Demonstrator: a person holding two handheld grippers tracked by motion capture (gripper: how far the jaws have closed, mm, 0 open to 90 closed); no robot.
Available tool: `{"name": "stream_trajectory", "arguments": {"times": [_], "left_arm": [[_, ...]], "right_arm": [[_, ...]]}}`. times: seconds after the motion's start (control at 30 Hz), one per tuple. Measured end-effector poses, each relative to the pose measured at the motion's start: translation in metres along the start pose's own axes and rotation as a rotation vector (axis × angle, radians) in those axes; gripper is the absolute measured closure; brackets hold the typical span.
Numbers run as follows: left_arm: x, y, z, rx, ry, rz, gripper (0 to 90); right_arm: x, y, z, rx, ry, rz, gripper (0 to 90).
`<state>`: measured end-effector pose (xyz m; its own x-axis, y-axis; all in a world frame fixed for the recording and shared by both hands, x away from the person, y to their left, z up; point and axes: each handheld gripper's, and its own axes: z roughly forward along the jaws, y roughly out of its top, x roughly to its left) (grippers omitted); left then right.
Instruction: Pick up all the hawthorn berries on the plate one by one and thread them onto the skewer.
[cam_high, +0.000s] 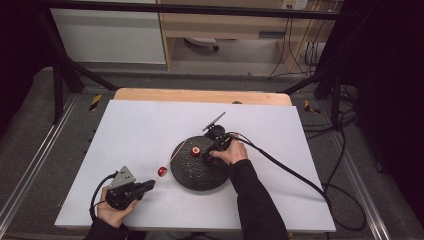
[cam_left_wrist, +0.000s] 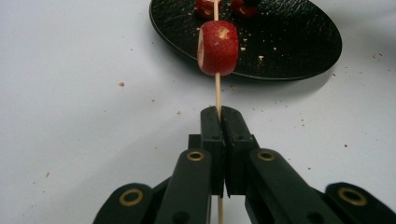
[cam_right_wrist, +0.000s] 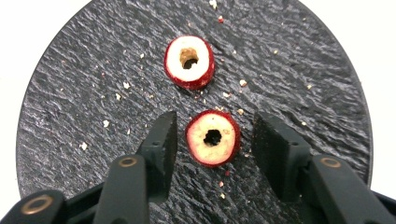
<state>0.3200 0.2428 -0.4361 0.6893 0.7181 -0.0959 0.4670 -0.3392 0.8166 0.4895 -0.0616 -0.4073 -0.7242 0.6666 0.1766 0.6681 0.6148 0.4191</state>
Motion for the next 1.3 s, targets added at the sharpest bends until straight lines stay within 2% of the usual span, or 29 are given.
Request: {"name": "stream_trajectory", "arguments": {"times": [0.23, 0.6, 0.8, 0.87, 0.93, 1.3], "left_arm": [[0.0, 0.0, 0.001, 0.002, 0.0, 0.002, 88.3], [-0.001, 0.0, 0.001, 0.006, -0.001, 0.006, 88.2], [-0.001, 0.0, 0.001, 0.005, 0.0, 0.006, 88.3], [-0.001, 0.0, 0.001, 0.005, 0.001, 0.007, 88.3], [-0.001, 0.0, 0.001, 0.004, 0.0, 0.008, 88.3], [-0.003, 0.001, 0.001, -0.003, -0.003, 0.009, 88.3]], "right_arm": [[-0.002, 0.0, 0.001, 0.025, 0.016, 0.009, 59.8], [-0.003, 0.001, 0.002, 0.039, 0.02, 0.025, 60.8], [-0.002, 0.001, -0.003, 0.009, 0.029, 0.04, 61.1], [0.0, 0.002, -0.008, -0.012, 0.039, 0.062, 61.2], [0.0, 0.001, -0.012, -0.019, 0.041, 0.051, 61.2], [0.009, -0.005, -0.025, -0.043, 0.053, 0.062, 61.3]]}}
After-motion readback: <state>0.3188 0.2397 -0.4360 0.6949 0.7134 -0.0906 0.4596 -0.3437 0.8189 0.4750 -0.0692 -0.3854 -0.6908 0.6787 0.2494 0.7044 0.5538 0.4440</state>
